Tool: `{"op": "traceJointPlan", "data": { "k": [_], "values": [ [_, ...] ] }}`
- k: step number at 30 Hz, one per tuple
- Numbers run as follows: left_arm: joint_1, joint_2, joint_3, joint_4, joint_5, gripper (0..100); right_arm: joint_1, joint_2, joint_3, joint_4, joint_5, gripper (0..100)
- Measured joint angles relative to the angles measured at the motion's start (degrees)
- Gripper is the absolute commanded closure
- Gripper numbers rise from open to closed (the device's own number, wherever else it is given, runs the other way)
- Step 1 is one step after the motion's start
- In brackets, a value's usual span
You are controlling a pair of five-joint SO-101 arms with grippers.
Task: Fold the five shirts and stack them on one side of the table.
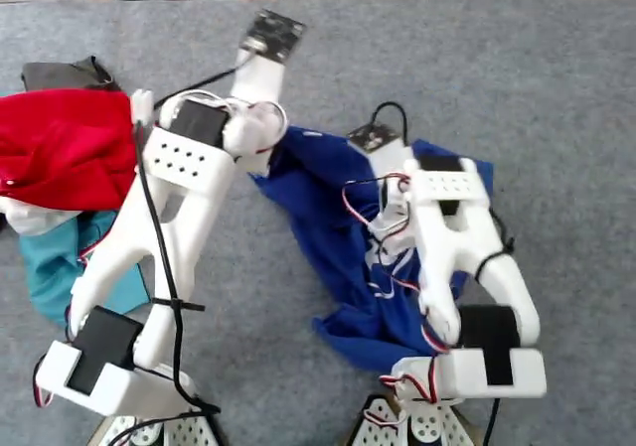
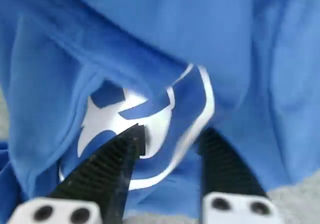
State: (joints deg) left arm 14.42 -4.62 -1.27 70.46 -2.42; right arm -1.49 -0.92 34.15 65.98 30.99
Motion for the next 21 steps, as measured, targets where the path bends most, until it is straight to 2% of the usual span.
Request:
{"op": "traceJointPlan", "data": {
  "k": [2,6,10,17,21],
  "values": [
    [-1.93,0.00,-0.26,-0.53,3.87,97,-1.23,2.20,0.00,1.32,0.44,98.6],
    [-5.45,0.00,-0.26,-0.88,9.05,97,-2.11,2.81,0.00,7.91,4.84,98.5],
    [-6.42,0.00,-0.26,-0.97,9.58,97,-2.20,-0.70,0.00,14.51,11.60,98.5],
    [-6.42,0.00,-0.26,-4.66,9.58,97,-0.88,-15.47,0.00,26.90,24.09,98.2],
    [-6.42,3.43,-0.70,-5.63,9.58,97,2.29,-23.21,-0.26,31.03,29.01,87.2]
  ]
}}
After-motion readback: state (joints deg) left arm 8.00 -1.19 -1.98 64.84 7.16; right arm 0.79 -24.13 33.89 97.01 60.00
